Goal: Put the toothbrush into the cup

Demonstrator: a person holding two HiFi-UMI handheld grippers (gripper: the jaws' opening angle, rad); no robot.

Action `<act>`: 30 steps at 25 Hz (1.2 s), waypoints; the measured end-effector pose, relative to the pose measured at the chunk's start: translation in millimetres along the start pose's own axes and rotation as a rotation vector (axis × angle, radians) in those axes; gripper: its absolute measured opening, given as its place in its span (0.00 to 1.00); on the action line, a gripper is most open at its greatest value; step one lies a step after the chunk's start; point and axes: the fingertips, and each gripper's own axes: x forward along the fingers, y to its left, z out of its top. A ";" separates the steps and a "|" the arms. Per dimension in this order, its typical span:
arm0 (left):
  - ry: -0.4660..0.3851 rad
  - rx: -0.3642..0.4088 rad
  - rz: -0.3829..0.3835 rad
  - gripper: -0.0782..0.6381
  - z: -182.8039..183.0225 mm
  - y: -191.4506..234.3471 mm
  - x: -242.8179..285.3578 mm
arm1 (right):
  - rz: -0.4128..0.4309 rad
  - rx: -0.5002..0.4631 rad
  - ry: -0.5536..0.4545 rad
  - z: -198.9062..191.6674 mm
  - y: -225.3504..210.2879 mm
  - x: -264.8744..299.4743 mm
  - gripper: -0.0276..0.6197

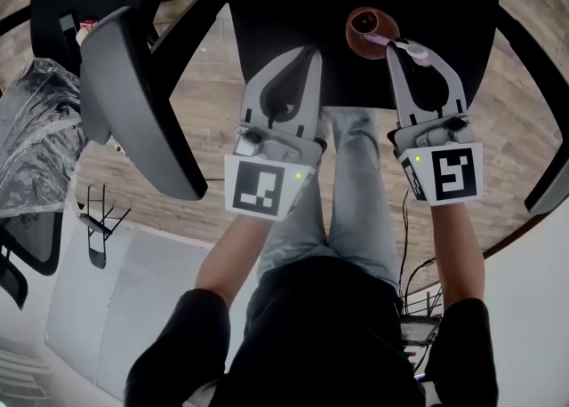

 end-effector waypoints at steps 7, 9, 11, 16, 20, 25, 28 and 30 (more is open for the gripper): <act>0.006 -0.007 0.007 0.14 -15.3 13.0 5.0 | 0.000 0.002 0.045 -21.1 0.7 10.7 0.12; 0.007 -0.019 0.009 0.14 -18.5 16.8 7.4 | 0.001 0.003 0.057 -25.0 0.9 14.1 0.12; 0.004 -0.028 0.011 0.14 -19.3 18.1 10.3 | 0.001 0.004 0.069 -28.0 -0.3 17.3 0.12; 0.006 -0.033 -0.003 0.14 -20.0 15.8 15.7 | -0.024 0.019 0.080 -29.5 -5.7 23.5 0.12; 0.006 -0.039 -0.008 0.14 -19.4 12.9 16.4 | -0.043 0.021 0.090 -29.6 -10.0 27.3 0.12; 0.020 -0.046 -0.013 0.14 -22.4 11.2 19.4 | -0.087 -0.023 0.112 -29.7 -18.2 31.8 0.12; 0.021 -0.047 -0.010 0.14 -22.3 11.4 20.7 | -0.102 -0.052 0.127 -29.7 -19.1 35.7 0.12; 0.023 -0.050 -0.010 0.14 -22.7 10.5 21.9 | -0.111 -0.069 0.138 -30.0 -19.9 37.9 0.12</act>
